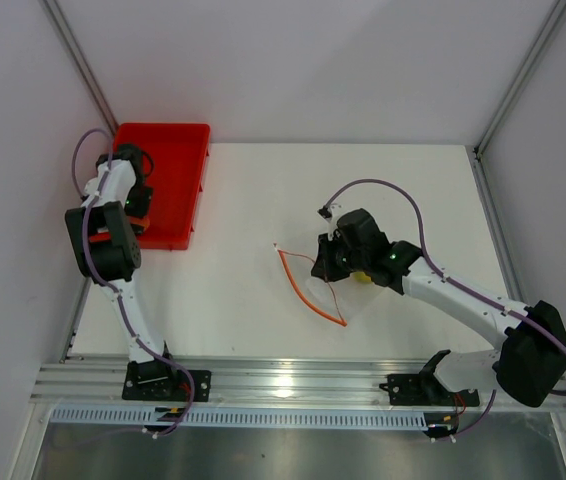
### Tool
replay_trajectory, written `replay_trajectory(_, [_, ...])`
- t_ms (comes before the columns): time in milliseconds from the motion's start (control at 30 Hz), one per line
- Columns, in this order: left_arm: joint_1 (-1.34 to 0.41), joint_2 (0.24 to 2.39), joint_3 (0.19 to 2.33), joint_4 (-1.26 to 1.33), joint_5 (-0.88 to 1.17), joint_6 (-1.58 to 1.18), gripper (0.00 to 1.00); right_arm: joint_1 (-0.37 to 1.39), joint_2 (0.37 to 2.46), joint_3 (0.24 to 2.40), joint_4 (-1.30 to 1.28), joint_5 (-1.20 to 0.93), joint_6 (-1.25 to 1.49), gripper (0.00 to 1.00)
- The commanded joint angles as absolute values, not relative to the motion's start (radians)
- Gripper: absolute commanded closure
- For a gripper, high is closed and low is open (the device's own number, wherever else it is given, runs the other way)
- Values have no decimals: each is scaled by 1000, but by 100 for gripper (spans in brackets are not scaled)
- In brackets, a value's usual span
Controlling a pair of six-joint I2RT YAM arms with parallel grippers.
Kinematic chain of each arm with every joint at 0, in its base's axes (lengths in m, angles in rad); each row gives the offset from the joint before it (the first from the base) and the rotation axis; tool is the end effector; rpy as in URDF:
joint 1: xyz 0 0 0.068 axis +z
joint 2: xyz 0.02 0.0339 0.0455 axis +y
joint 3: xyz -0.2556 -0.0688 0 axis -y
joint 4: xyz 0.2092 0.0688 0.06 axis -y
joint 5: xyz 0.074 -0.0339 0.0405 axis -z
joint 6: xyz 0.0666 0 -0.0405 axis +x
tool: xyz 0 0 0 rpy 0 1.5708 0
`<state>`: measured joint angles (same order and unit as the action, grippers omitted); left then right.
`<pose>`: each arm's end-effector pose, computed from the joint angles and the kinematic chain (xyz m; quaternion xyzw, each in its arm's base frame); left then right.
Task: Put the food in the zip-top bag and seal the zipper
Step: Pick up the fake fruit from the bin.
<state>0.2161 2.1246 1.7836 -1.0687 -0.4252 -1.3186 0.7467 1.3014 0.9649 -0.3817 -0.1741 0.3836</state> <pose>0.3782 0.1112 0.1846 -0.6886 0.6895 0.1380 0.1772 0.1935 0.1948 0.2556 -0.1991 0.8857 0.2875 0.3055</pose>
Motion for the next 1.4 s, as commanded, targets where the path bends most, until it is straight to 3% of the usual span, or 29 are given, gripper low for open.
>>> replay_trajectory(0, [232,2144,1857,-1143,-451,-1347,2,742,1284,968,-341,-183,379,100])
replay_trajectory(800, [271,2235,1939,-1213,-371,-1373,0,741,1293,951,-314,-176,399,100])
replay_trajectory(900, [278,2240,1941,-1212,-356,-1370,4,741,1298,951,-313,-176,402,100])
replay_trajectory(1067, [279,2237,1931,-1197,-357,-1350,21,741,1307,953,-305,-181,405,100])
replay_trajectory(1100, [279,2232,1933,-1195,-359,-1345,29,741,1307,953,-305,-183,406,100])
replay_trajectory(1167, [279,2224,1924,-1187,-362,-1333,33,741,1304,953,-307,-183,408,100])
replay_trajectory(1300, [279,2195,1901,-1177,-374,-1318,61,741,1302,956,-308,-179,405,100])
replay_trajectory(1367, [281,2183,1898,-1174,-374,-1307,69,741,1304,959,-310,-179,405,100])
